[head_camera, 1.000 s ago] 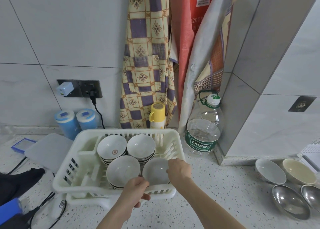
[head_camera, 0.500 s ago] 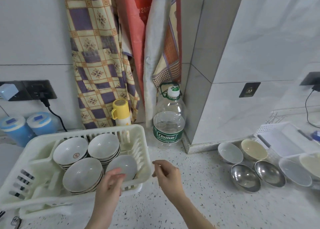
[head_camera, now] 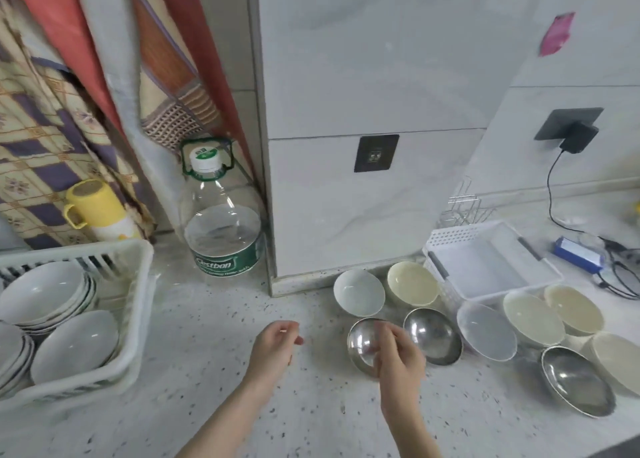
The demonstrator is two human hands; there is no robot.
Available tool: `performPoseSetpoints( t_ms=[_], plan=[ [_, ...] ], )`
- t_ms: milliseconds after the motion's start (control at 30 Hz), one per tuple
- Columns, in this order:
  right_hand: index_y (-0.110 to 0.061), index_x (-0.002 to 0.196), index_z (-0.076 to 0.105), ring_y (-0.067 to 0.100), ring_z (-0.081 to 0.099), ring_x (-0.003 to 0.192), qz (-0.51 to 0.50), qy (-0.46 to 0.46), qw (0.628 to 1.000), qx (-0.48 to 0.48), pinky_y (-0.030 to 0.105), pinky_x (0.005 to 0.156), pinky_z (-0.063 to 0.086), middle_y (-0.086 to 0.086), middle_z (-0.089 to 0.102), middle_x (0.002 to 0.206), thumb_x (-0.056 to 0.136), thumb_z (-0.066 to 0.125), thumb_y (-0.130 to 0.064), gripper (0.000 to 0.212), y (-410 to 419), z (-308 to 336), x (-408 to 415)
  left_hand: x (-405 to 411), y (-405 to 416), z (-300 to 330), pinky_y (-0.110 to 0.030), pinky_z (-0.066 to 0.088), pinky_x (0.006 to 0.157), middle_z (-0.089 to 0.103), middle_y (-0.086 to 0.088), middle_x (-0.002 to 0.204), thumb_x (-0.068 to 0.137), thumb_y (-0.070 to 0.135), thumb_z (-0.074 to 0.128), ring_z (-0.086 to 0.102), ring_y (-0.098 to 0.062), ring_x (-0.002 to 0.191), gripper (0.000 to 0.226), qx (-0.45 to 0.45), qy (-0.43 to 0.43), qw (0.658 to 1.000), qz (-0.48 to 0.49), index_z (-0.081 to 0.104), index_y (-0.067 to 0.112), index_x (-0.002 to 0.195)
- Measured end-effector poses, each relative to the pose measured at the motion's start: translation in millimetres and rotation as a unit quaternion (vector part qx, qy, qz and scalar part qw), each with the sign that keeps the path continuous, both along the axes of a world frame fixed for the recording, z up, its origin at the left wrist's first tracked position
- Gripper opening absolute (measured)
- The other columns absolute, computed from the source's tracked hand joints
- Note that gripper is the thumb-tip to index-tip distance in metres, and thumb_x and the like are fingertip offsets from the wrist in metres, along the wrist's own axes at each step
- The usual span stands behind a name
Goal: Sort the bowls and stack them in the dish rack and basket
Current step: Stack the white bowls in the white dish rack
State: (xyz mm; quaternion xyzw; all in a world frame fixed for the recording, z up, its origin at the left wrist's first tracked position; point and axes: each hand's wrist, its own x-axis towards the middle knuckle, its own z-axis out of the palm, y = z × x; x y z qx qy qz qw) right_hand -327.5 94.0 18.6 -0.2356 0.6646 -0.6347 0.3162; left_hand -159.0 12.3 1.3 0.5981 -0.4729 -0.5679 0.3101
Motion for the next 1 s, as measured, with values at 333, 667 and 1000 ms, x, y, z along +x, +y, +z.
performPoseSetpoints(
  t_ms=[333, 667, 1000],
  plan=[
    [-0.010, 0.080, 0.070, 0.014, 0.036, 0.046, -0.134, -0.106, 0.976, 0.136, 0.027, 0.050, 0.034, 0.010, 0.062, 0.059, 0.090, 0.059, -0.023, 0.019, 49, -40, -129, -113, -42, -28, -0.032, 0.037, 0.067, 0.059, -0.008, 0.079, 0.096, 0.028, 0.059, 0.046, -0.020, 0.065, 0.030, 0.033, -0.060, 0.996, 0.051, 0.054, 0.021, 0.066],
    [-0.007, 0.097, 0.065, 0.017, 0.042, 0.052, -0.183, -0.197, 0.942, 0.201, 0.028, 0.052, 0.034, 0.013, 0.070, 0.071, 0.092, 0.057, -0.035, 0.030, 55, -59, -171, -135, -56, -54, -0.026, 0.029, 0.049, 0.062, -0.014, 0.077, 0.092, 0.018, 0.057, 0.040, -0.018, 0.052, 0.019, 0.126, -0.102, 0.986, 0.042, 0.067, 0.005, 0.083],
    [-0.017, 0.116, 0.052, 0.017, 0.044, 0.059, -0.197, -0.210, 0.938, 0.192, 0.027, 0.056, 0.033, -0.001, 0.071, 0.093, 0.094, 0.047, -0.030, 0.025, 40, -56, -180, -121, -63, -44, -0.018, 0.020, 0.036, 0.072, -0.015, 0.078, 0.088, 0.006, 0.057, 0.028, -0.013, 0.050, 0.008, 0.137, -0.085, 0.985, 0.061, 0.064, 0.002, 0.087]
  ],
)
